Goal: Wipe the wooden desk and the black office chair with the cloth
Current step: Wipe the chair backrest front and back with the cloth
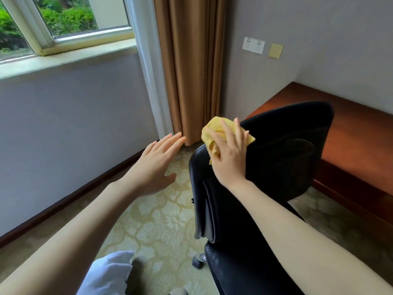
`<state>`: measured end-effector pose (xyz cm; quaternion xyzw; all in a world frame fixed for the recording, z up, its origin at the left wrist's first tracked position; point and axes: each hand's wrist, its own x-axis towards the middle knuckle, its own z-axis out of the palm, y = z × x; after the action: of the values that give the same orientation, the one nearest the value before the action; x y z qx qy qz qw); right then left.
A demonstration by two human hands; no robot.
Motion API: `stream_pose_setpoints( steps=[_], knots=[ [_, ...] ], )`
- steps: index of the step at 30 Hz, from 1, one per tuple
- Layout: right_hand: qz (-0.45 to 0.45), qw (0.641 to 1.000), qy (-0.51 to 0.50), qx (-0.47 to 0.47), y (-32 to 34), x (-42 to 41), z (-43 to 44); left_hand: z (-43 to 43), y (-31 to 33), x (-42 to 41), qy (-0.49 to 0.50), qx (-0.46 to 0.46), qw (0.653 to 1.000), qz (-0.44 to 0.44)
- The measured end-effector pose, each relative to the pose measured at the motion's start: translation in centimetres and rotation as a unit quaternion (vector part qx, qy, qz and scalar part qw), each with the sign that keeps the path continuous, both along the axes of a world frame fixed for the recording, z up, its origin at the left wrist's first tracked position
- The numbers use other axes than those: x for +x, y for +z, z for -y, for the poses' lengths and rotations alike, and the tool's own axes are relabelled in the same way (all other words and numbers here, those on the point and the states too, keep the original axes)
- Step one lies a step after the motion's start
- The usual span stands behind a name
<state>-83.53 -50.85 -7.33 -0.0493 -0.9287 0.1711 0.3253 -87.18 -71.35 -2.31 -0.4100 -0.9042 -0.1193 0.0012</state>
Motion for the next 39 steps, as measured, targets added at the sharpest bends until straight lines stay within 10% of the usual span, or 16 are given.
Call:
stream_pose_setpoints(
  steps=[7, 20, 34, 39],
  knots=[
    [-0.055, 0.985, 0.114, 0.119, -4.6, 3.7, -1.2, -5.6, 1.8, -0.8, -0.001, 0.184, 0.979, 0.09],
    [-0.007, 0.985, -0.095, -0.143, -7.7, 4.9, -10.0, -18.9, 2.5, -5.9, -0.288, -0.091, 0.948, -0.102],
    [-0.101, 0.689, -0.372, -0.613, -2.0, -1.0, -24.4, -20.4, 0.7, -6.4, -0.324, -0.051, 0.932, -0.151],
    [-0.135, 0.772, -0.372, -0.497, -4.7, -2.6, -20.8, -20.5, 0.4, -6.7, -0.329, -0.034, 0.935, -0.131]
  ],
)
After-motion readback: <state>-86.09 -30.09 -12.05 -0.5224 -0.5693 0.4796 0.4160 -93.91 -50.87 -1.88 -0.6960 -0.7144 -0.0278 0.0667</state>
